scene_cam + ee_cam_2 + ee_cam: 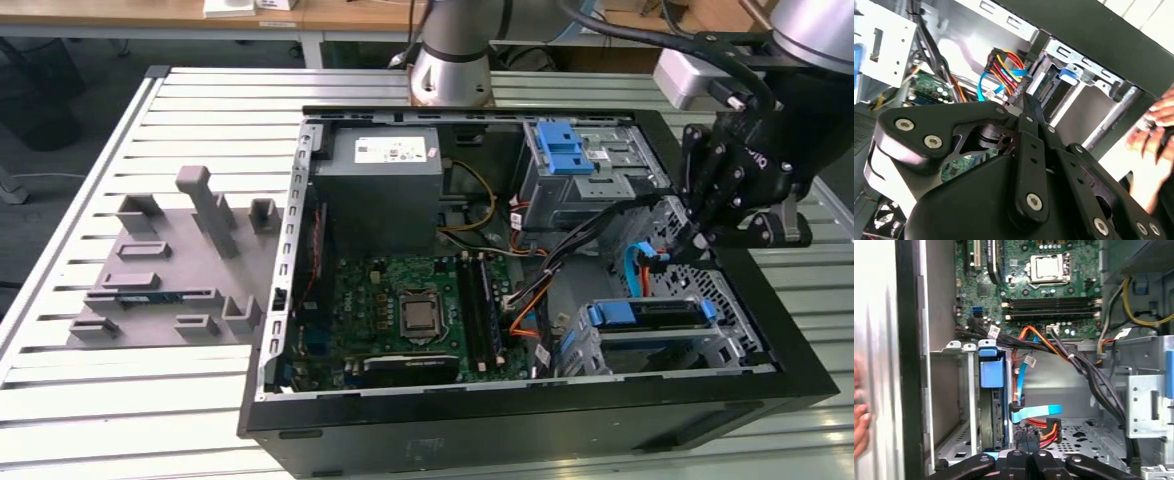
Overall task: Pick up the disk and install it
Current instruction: 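Insert the first disk wire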
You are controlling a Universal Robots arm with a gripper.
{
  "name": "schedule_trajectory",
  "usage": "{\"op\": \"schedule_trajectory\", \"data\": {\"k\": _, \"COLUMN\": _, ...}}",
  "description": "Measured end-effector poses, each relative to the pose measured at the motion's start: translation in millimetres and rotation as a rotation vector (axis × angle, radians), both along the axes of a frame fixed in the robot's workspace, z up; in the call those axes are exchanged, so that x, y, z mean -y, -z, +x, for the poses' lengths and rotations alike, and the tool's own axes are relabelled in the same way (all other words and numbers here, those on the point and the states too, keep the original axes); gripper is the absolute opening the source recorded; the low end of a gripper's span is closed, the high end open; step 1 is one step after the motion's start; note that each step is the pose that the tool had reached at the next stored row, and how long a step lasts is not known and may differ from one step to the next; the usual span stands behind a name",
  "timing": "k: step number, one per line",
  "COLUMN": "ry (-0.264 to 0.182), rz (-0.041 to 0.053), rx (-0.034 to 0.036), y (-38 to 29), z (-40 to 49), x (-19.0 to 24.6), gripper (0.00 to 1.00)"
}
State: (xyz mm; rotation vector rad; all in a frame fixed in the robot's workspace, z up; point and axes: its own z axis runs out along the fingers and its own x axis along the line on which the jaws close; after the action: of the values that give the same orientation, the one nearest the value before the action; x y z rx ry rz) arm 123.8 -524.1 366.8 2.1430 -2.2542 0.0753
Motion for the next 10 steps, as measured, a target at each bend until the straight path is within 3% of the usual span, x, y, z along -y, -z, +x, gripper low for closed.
{"op": "schedule_trajectory", "data": {"k": 2, "ry": 0.000, "rz": -0.0228, "rx": 0.0000, "y": -0.1, "z": 0.0, "x": -4.0, "gripper": 0.11}}
{"op": "schedule_trajectory", "data": {"k": 10, "ry": 0.000, "rz": -0.0468, "rx": 0.0000, "y": 0.5, "z": 0.0, "x": -13.7, "gripper": 0.24}}
